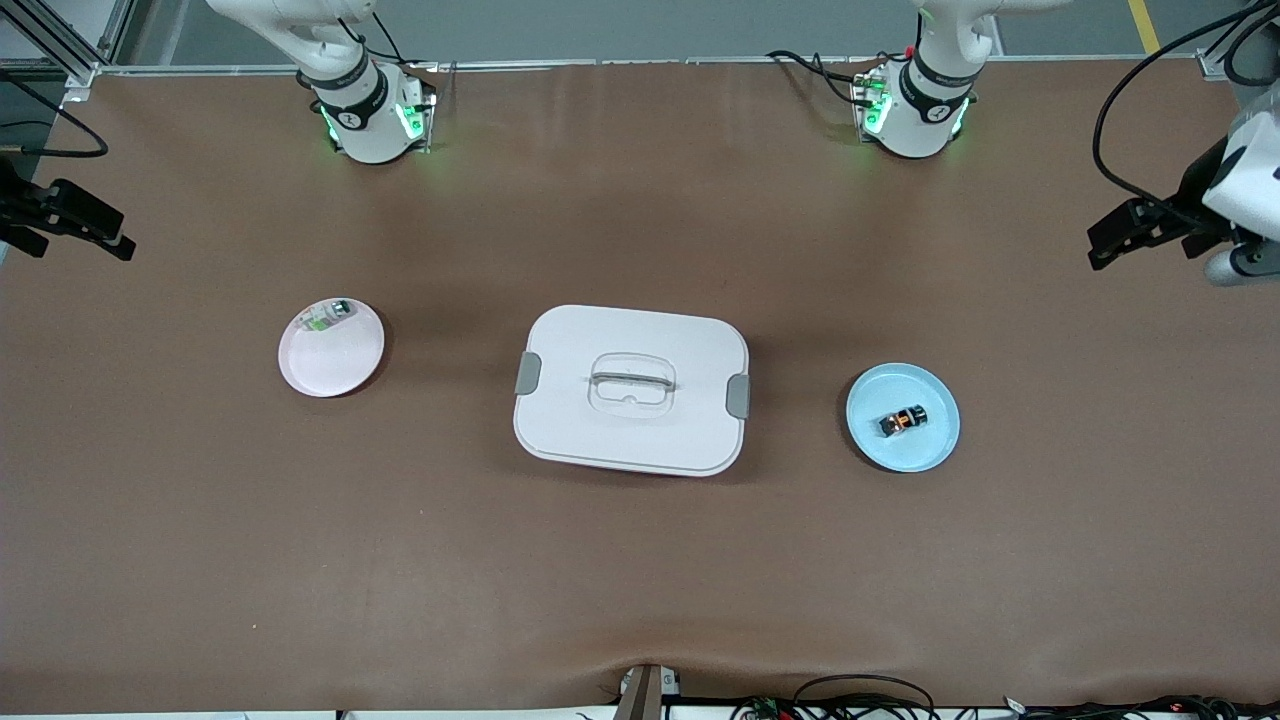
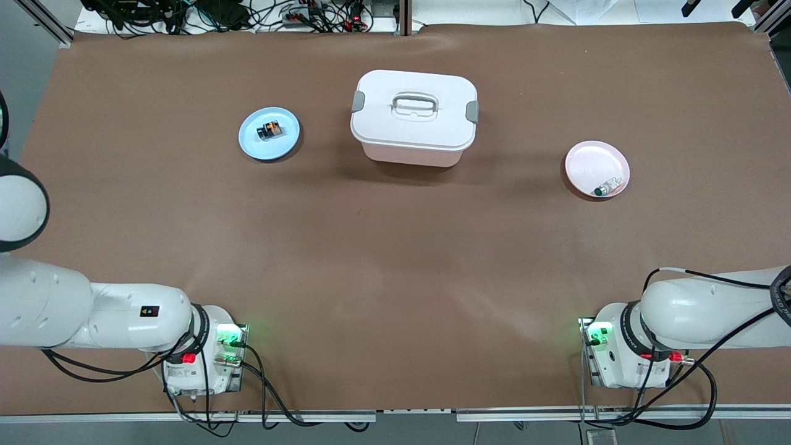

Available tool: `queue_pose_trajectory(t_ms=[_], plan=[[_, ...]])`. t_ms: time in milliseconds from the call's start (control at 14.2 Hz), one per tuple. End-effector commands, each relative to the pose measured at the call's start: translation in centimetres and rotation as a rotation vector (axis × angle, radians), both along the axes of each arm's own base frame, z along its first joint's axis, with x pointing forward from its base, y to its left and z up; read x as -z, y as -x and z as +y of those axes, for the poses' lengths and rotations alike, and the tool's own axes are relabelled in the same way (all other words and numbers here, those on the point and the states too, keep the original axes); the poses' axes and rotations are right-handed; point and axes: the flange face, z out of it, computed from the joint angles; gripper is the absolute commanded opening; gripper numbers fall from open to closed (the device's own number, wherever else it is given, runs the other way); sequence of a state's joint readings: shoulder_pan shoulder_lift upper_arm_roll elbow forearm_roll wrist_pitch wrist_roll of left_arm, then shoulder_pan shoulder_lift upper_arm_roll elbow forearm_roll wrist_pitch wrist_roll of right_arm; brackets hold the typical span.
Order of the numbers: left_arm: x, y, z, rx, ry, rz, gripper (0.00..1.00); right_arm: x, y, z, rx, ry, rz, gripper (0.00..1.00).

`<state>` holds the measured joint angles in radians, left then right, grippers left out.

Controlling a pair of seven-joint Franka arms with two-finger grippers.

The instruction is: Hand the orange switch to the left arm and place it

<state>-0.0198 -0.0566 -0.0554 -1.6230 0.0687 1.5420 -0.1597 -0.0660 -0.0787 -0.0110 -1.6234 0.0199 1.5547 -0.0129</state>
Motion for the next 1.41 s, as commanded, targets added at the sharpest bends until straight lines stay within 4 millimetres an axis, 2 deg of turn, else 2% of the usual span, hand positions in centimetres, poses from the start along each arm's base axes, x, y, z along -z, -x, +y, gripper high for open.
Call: queue_pose_trajectory(t_ms=[0,563,1268,1338], plan=[[-1.2,2.0,-0.8,0.019,0.025,-0.003,1.0,-0.9,-0.1,-0.2,0.006,0.001,0.007,1.0],[-2.2,2.2,-1.6,0.1,0.029,-0.001,1.0,-0.9,-0.1,-0.3,0.011,0.003,0.007,1.0],[-1.8,1.9,-1.9,0.098,0.071,0.018,1.0,-0.8,0.0,-0.3,0.008,0.007,0.009,1.0],[-2.3,1.9,-1.8,0.093,0.071,0.007,1.0,-0.8,0.0,-0.3,0.008,0.007,0.009,1.0]])
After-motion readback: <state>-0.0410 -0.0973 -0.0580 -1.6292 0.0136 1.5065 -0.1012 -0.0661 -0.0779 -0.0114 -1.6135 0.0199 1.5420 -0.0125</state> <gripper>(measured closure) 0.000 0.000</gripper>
